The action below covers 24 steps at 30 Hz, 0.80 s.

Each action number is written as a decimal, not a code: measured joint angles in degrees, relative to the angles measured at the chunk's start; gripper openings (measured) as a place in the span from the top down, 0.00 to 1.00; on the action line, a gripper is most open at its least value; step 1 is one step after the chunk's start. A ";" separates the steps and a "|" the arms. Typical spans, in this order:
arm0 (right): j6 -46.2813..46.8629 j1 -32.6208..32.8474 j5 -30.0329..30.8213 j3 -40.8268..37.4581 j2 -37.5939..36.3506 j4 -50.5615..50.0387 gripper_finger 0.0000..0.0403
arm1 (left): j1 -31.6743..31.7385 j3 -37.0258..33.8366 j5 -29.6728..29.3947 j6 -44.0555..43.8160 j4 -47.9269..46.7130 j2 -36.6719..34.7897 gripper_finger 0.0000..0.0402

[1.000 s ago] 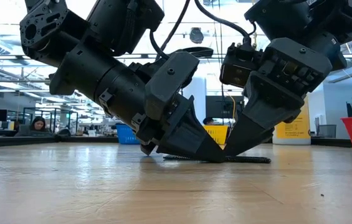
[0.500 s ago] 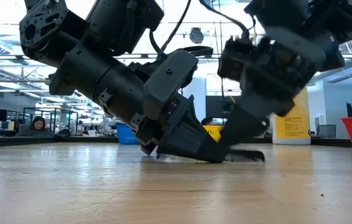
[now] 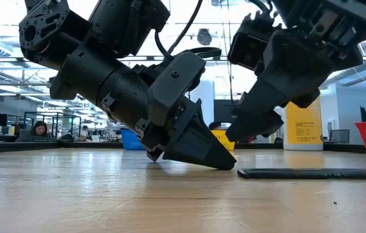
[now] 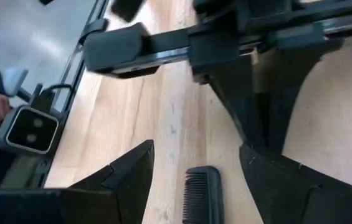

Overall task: Pick & Place Travel size toiletries
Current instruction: Put the black hair comb into the green bin

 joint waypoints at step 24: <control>-9.56 9.78 16.18 -1.14 -0.53 -13.48 0.52 | -1.91 -0.22 -4.44 9.28 1.61 -2.97 0.98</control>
